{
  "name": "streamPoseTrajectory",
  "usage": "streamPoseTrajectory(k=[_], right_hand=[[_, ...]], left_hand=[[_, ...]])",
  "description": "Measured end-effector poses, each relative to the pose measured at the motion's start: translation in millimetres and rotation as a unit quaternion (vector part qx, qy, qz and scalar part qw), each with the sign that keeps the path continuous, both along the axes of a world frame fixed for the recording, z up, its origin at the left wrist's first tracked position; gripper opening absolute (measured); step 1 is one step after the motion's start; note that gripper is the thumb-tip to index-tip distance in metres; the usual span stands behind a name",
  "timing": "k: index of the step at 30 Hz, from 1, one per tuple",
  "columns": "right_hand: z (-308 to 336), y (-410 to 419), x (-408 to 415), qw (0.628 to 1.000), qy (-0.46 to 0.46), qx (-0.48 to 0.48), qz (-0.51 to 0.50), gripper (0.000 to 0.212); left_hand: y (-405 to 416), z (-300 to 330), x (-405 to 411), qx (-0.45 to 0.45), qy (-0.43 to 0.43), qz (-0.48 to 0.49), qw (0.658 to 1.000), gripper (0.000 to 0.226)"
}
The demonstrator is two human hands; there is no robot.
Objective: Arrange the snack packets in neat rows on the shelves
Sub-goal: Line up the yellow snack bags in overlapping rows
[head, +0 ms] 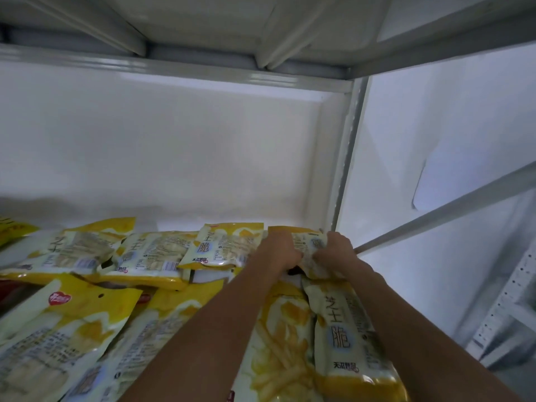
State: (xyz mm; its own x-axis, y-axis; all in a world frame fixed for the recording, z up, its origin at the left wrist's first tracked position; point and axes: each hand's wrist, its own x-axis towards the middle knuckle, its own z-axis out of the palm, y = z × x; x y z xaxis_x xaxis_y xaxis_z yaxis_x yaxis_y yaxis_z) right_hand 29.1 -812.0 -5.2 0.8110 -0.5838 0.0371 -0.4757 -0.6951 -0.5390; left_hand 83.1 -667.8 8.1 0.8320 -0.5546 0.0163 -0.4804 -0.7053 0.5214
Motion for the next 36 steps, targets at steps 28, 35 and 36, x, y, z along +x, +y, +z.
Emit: streamPoseTrajectory(k=[28,35,36], right_hand=[[106,85,19,0.796,-0.312,0.444,0.269,0.031],[101,89,31,0.838,-0.292,0.373,0.269,0.021],[101,88,32,0.837,-0.292,0.376,0.269,0.021]], left_hand=[[169,80,34,-0.499,0.251,0.035,0.829,0.025],[168,75,37,-0.508,0.199,0.065,0.836,0.036],[168,76,37,-0.509,0.193,0.064,0.836,0.033]])
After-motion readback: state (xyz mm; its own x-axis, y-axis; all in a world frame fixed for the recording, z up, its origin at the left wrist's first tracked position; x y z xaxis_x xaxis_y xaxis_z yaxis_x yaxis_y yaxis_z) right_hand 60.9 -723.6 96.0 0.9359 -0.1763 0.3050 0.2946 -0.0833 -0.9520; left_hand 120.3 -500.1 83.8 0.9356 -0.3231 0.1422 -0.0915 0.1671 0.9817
